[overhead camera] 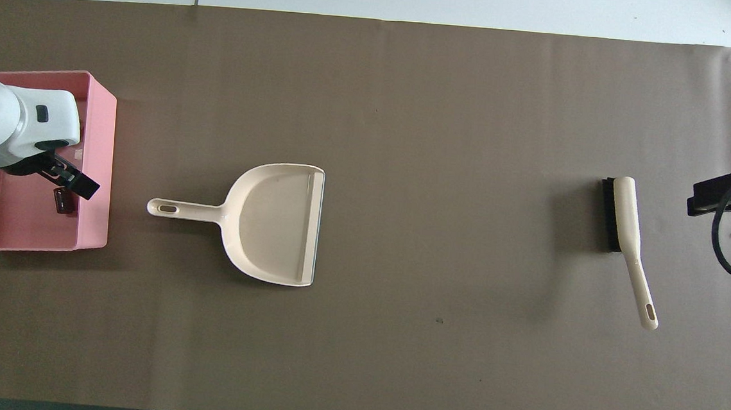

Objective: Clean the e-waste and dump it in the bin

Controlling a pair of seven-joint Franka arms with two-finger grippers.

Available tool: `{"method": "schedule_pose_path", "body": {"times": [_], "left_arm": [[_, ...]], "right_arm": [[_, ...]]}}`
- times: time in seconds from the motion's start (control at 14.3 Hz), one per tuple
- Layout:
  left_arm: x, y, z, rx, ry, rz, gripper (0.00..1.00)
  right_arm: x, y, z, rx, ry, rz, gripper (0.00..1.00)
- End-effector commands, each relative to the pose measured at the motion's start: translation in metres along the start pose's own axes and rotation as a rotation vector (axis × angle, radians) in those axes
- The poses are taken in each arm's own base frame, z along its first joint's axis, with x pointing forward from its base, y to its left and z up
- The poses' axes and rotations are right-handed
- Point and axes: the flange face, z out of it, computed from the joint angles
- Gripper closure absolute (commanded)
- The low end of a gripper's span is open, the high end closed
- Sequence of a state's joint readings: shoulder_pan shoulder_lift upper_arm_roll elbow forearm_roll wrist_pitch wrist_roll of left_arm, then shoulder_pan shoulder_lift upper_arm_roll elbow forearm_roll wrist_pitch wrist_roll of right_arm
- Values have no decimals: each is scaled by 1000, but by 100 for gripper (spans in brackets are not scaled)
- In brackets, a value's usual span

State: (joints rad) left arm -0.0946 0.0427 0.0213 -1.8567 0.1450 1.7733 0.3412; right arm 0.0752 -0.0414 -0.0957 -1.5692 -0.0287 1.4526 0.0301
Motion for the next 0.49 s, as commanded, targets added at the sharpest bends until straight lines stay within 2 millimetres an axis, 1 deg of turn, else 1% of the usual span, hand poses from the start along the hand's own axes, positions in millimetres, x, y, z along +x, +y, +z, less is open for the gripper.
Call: {"method": "schedule_pose_path", "body": {"times": [0.0, 0.14, 0.42], "left_arm": [[7, -6, -16, -87, 20, -193, 2], [4, -14, -31, -128, 50, -276, 2], [-7, -20, -67, -139, 39, -301, 2]], "right_arm": [[-6, 1, 0, 5, 7, -19, 0], [-6, 2, 0, 5, 7, -18, 0], [-6, 2, 0, 5, 7, -18, 0]]}}
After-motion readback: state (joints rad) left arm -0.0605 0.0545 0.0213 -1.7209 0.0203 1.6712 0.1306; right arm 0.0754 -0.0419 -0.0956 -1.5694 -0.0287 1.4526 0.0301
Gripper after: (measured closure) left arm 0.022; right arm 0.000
